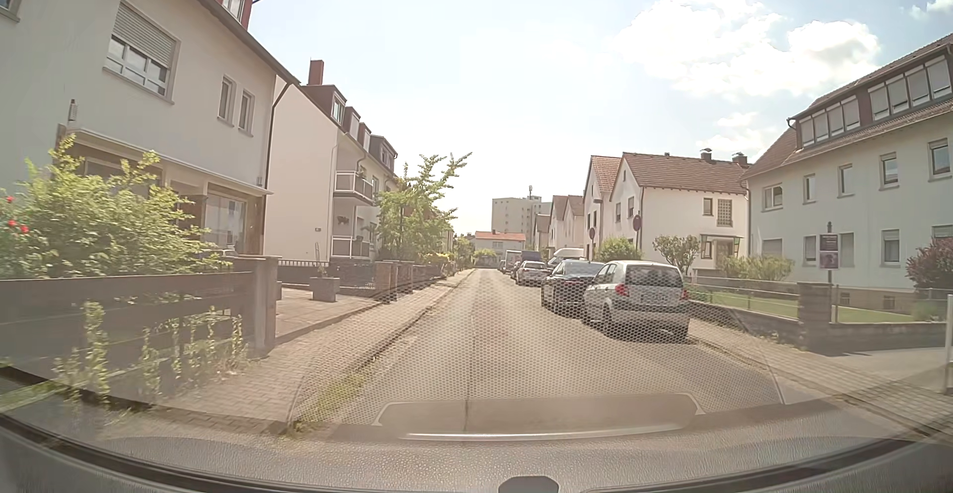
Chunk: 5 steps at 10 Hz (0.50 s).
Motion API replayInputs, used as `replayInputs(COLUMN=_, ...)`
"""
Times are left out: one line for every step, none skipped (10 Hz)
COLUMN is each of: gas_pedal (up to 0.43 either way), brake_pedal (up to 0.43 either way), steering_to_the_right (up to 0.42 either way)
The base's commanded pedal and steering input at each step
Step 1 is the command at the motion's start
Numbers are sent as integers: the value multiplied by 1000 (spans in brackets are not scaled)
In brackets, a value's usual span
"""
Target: Follow the waypoints while adhering to traffic rules and regulations
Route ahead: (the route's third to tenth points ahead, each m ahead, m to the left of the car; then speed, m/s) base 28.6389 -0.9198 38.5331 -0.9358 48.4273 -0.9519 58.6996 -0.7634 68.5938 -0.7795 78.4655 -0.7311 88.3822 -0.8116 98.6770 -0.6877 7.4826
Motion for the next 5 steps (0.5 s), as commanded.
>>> replayInputs(gas_pedal=98, brake_pedal=0, steering_to_the_right=-2)
replayInputs(gas_pedal=98, brake_pedal=0, steering_to_the_right=-3)
replayInputs(gas_pedal=98, brake_pedal=0, steering_to_the_right=-1)
replayInputs(gas_pedal=98, brake_pedal=0, steering_to_the_right=-1)
replayInputs(gas_pedal=98, brake_pedal=0, steering_to_the_right=-1)
